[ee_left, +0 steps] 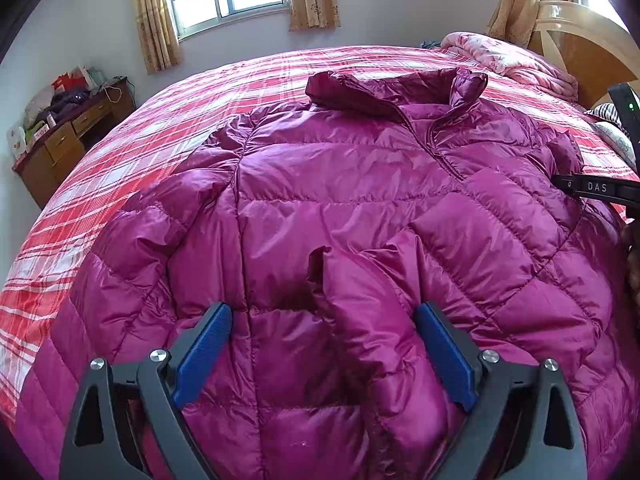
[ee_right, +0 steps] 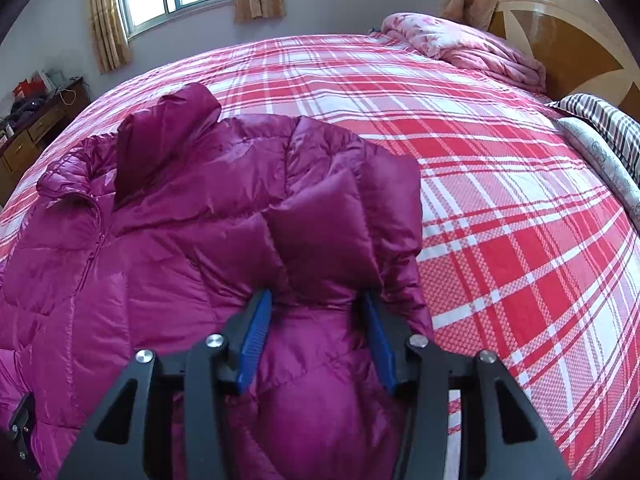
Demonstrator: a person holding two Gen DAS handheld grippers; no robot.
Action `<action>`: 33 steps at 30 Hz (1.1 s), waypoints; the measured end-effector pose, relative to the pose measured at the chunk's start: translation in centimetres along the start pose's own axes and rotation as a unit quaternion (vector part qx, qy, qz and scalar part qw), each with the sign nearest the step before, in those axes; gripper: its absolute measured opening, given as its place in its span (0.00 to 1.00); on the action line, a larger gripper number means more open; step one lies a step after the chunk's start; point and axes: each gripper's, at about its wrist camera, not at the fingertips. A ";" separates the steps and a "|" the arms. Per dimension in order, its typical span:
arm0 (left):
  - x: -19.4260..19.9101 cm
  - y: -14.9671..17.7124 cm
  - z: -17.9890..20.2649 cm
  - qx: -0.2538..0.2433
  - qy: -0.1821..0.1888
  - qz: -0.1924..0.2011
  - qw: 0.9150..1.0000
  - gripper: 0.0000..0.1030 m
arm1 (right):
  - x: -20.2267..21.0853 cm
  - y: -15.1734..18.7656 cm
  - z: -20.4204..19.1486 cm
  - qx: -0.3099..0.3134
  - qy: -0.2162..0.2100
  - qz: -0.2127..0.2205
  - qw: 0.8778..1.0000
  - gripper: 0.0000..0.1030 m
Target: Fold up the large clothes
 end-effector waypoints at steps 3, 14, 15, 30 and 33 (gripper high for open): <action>-0.1 0.0 -0.2 0.003 0.003 0.000 1.000 0.92 | 2.3 -0.1 -0.2 -0.004 0.008 0.005 1.000 0.50; 0.2 0.2 -1.0 0.019 0.025 0.004 1.000 0.92 | 6.3 7.2 -6.5 0.059 -0.047 0.035 0.997 0.72; 0.4 0.2 -1.2 0.024 0.031 0.007 0.999 0.92 | 6.0 7.5 -6.7 0.062 -0.044 0.037 0.996 0.72; 13.7 7.3 -8.2 -0.046 -0.112 0.095 0.988 0.92 | 5.9 7.7 -6.8 0.065 -0.034 0.046 0.996 0.74; 16.4 9.7 -11.6 -0.013 -0.138 0.097 0.986 0.92 | 6.0 7.7 -6.9 0.066 -0.030 0.048 0.996 0.75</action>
Point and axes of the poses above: each gripper's, at about its wrist camera, not at the fingertips, and x roughly against the way its jaws point, z to its right, y to its underside, and after that the axes turned 12 degrees about y, right-handed
